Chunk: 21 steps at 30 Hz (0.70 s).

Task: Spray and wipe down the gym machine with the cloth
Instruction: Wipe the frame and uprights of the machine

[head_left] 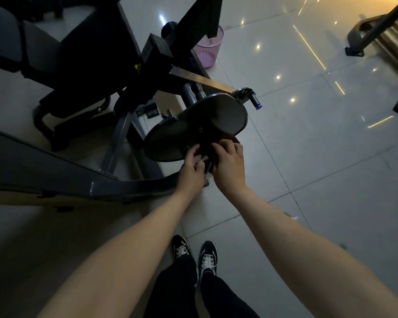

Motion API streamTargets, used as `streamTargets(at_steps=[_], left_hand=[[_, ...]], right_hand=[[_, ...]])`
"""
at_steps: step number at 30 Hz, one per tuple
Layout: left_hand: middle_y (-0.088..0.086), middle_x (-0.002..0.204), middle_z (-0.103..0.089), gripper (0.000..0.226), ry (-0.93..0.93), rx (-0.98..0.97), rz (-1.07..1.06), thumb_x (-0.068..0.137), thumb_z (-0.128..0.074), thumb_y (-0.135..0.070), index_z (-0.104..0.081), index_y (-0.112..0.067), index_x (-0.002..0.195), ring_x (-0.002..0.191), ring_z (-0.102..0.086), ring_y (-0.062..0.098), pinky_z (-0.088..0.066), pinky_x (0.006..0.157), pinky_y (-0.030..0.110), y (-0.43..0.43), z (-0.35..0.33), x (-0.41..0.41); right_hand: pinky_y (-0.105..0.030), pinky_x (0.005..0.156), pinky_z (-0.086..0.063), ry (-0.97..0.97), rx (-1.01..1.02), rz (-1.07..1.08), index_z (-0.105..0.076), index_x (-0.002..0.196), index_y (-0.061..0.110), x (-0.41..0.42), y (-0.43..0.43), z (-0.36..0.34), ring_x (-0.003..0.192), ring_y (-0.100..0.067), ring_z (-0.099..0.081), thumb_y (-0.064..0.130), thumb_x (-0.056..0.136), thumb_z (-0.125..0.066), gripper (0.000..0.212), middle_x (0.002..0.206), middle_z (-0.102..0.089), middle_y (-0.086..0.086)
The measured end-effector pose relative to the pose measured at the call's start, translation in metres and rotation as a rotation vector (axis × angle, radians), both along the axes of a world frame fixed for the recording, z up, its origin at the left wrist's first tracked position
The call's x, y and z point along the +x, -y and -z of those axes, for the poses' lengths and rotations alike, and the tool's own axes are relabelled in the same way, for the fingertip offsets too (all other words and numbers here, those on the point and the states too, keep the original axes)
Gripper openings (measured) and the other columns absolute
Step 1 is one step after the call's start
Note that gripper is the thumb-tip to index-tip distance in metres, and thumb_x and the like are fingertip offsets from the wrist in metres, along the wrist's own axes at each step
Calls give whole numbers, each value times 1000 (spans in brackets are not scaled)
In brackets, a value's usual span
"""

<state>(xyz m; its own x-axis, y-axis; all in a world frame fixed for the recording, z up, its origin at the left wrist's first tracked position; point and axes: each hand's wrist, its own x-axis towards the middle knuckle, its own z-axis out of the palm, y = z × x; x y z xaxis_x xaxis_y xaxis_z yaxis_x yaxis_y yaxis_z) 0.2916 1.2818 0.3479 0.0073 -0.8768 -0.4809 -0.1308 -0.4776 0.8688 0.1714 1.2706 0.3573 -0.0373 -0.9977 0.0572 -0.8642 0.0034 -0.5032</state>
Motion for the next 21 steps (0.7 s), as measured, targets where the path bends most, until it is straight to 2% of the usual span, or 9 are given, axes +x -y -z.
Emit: streamTargets(at_steps=[4, 6, 9, 11, 13, 15, 17, 19, 21], left_hand=[[-4, 138, -57, 53, -45, -15, -55, 107, -39, -8, -33, -31, 154, 123, -55, 8, -47, 84, 13, -7, 4, 1], [-3, 138, -57, 54, -77, -2, -82, 107, -37, -3, -33, -28, 155, 115, -58, 5, -48, 85, 13, -10, 3, 1], [6, 147, -52, 53, -167, 62, -164, 105, -35, 1, -37, -22, 153, 130, -54, 17, -53, 87, 17, -12, 1, 7], [7, 145, -54, 50, -175, 74, -199, 104, -37, -1, -41, -20, 150, 132, -53, 20, -52, 102, 29, -13, -3, 14], [1, 134, -59, 43, -151, 55, -236, 105, -39, -7, -47, -21, 145, 123, -57, 14, -49, 106, 34, -13, -4, 23], [-3, 124, -62, 34, -141, 63, -272, 106, -40, -14, -54, -26, 134, 118, -59, 14, -51, 101, 31, -17, -4, 35], [0, 125, -64, 27, -113, 73, -278, 105, -45, -21, -59, -30, 125, 121, -59, 19, -48, 105, 36, -24, 0, 49], [3, 130, -62, 29, -73, 83, -266, 103, -51, -23, -59, -26, 131, 123, -58, 20, -48, 106, 37, -33, 8, 65], [5, 131, -59, 33, -21, 95, -297, 103, -52, -19, -55, -21, 136, 120, -57, 20, -50, 101, 34, -42, 13, 85]], right_hand=[[-40, 100, -43, -26, 9, -48, -66, 127, 12, 15, 0, -2, 117, -33, -46, 9, 90, -60, 37, 126, -58, -9], [-39, 97, -45, -60, 0, -134, -68, 123, 14, 17, -3, -3, 114, -32, -47, 11, 91, -61, 33, 123, -59, -7], [-41, 96, -47, -92, 26, -218, -72, 116, 16, 29, -8, -6, 110, -34, -47, 15, 89, -63, 28, 119, -64, -4], [-35, 95, -44, -11, 128, -174, -72, 118, 18, 38, -3, -8, 110, -32, -49, 14, 89, -61, 31, 119, -66, -4], [-35, 92, -49, 160, 279, -117, -72, 120, 21, 44, 4, -8, 106, -28, -59, 16, 90, -60, 32, 115, -70, -4], [-39, 87, -57, 537, 506, 18, -71, 122, 22, 51, 2, -9, 98, -22, -68, 19, 96, -58, 29, 107, -73, -3], [-31, 76, -59, 868, 653, 167, -70, 121, 18, 63, -13, -7, 92, -18, -70, 16, 100, -56, 25, 103, -72, -4], [-21, 68, -56, 1050, 702, 225, -68, 121, 15, 80, -30, -2, 90, -13, -70, 13, 101, -53, 24, 102, -72, -4], [-21, 68, -56, 1142, 748, 234, -64, 125, 14, 102, -39, 8, 98, -17, -69, 12, 101, -53, 26, 108, -71, -6]])
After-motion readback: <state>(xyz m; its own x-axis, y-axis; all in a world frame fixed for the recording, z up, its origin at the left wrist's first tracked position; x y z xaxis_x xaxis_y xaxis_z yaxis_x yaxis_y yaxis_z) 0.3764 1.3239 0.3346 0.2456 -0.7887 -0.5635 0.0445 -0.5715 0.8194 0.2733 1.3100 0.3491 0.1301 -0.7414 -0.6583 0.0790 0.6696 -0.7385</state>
